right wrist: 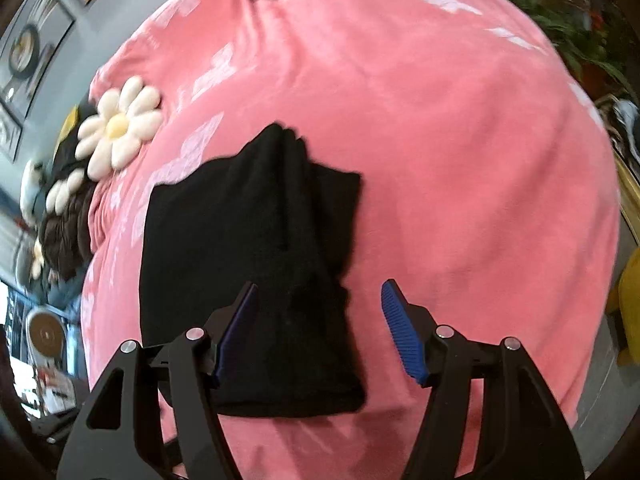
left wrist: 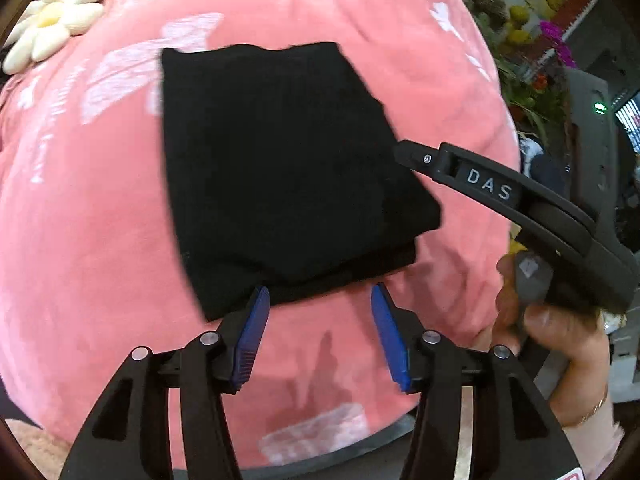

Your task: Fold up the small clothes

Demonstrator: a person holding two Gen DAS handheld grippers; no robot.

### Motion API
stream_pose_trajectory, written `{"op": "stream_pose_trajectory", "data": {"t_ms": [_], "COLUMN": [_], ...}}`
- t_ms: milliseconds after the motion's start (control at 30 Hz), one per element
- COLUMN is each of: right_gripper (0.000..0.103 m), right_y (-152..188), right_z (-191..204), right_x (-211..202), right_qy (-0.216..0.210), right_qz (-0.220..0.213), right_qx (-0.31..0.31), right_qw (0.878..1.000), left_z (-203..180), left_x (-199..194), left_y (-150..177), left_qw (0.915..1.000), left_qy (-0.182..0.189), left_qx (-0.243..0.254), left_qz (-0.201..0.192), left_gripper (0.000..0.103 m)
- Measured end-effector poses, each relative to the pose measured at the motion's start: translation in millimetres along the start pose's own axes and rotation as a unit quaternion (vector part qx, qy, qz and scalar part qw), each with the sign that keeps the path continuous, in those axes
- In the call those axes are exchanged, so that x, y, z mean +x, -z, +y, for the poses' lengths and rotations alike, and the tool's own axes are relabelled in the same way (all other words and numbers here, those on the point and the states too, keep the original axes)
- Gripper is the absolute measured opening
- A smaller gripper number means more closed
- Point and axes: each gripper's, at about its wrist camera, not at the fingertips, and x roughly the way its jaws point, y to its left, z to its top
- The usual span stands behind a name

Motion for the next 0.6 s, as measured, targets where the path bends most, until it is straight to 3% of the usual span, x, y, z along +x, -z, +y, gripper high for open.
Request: {"op": "stream_pose_trajectory", "data": {"t_ms": [67,100,133,167,200,267,300,367,433,467,533,567,600], "right_gripper": [0.061,0.056,0.043,0.012,0.009,0.008,0.008,0.009,0.009,0.01,0.013,0.018,0.034], "right_y": [4,7,10,12,11,7,8,16,31,31,23,17,13], "right_z": [4,6,9,11,14,20,20,12,0,-1,9,13,14], "right_x": [9,16,21,22,15,-13,-29,-23,9,11,-5,-17,-22], "right_qy": [0.008,0.011,0.001,-0.01,-0.025,-0.057,-0.053,-0.027,0.042,0.054,0.043,0.041,0.037], "right_qz": [0.021,0.036,0.051,0.061,0.053,0.019,0.005,0.03,0.097,0.1,0.058,0.023,0.012], "right_qx": [-0.007,-0.015,-0.022,-0.026,-0.027,-0.027,-0.025,-0.011,-0.006,-0.003,-0.023,-0.03,-0.032], "right_qw": [1.0,0.999,0.998,0.998,0.998,0.998,0.998,0.999,0.994,0.994,0.997,0.998,0.999], "left_z": [11,13,17,21,23,34,43,49,57,63,73,80,88], "left_x": [-4,-5,-6,-7,-6,-11,-17,-19,-18,-18,-17,-17,-17], "left_y": [4,7,9,10,11,17,23,24,26,27,24,22,20], "left_qw": [0.9999,0.9998,0.9997,0.9995,0.9993,0.9988,0.9987,0.9987,0.9984,0.9981,0.9963,0.9946,0.9923], "left_qy": [-0.01,-0.011,-0.012,-0.015,-0.016,-0.016,-0.014,-0.017,-0.018,-0.012,0.012,0.027,0.042], "left_qx": [-0.011,-0.015,-0.023,-0.029,-0.034,-0.046,-0.048,-0.049,-0.054,-0.06,-0.085,-0.1,-0.117], "left_qz": [0.002,0.003,0.002,0.002,0.004,0.007,0.007,0.003,0.004,0.007,0.01,0.008,0.006], "left_gripper": [0.053,0.053,0.055,0.056,0.056,0.056,0.056,0.061,0.062,0.062,0.062,0.064,0.064]}}
